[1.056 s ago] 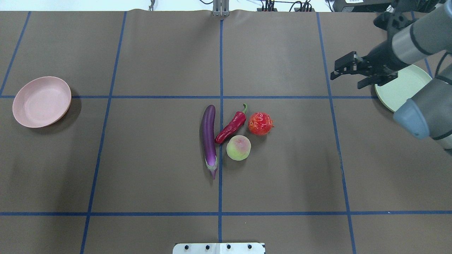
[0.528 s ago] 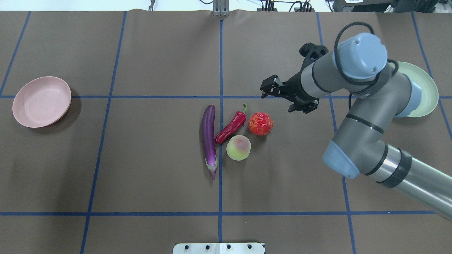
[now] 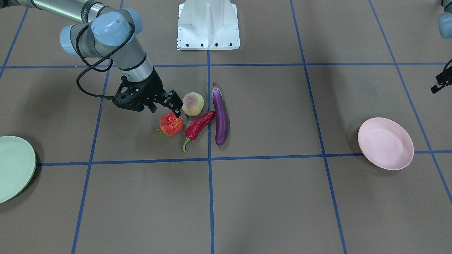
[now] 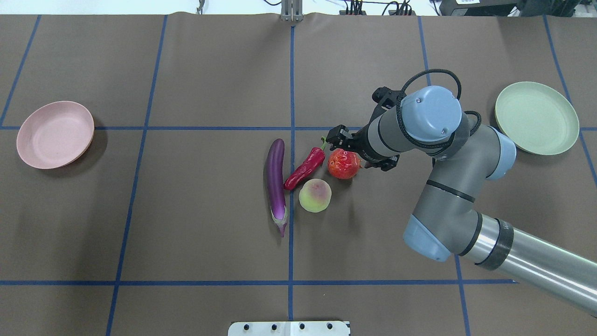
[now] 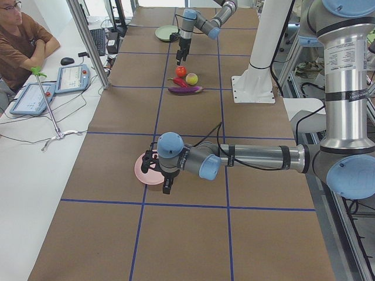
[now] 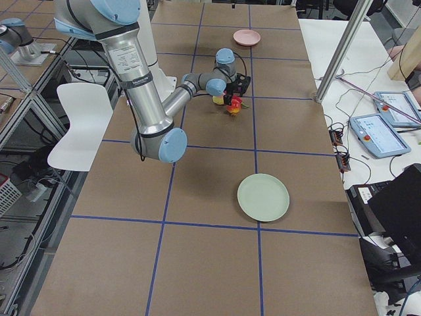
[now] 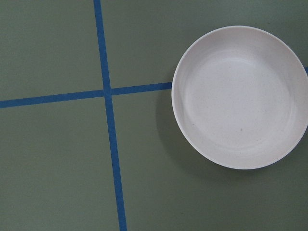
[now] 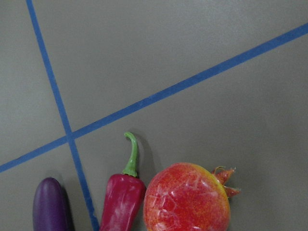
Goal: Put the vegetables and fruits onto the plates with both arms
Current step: 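Reach the right gripper to the red pomegranate and grasp it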
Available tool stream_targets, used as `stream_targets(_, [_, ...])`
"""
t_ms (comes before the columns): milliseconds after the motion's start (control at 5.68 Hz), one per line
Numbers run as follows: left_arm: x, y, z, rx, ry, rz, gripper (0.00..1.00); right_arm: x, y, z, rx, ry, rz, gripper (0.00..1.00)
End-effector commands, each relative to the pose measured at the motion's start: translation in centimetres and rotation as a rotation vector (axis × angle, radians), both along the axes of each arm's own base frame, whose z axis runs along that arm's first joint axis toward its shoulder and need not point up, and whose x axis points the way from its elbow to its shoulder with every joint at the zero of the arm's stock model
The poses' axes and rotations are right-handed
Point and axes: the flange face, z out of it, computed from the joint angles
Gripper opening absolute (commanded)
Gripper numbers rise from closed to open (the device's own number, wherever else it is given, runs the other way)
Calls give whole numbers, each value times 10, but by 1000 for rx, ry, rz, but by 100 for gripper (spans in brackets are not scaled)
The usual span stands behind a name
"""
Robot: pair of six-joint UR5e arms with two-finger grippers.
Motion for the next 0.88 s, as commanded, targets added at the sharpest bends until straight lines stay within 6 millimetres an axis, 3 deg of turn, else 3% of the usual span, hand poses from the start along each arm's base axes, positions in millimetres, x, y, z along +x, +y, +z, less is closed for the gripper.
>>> stream_targets(0, [0,0,-1,3,2,1,100,-18,-3,5,-6,26,7,97])
stream_targets(176, [0,1,0,0,2,1,100,-30,-11,2,-30,25,22,97])
stream_targets(704, [0,1,-1,2,2,1,100,-42,-12,19,-44,55,14,92])
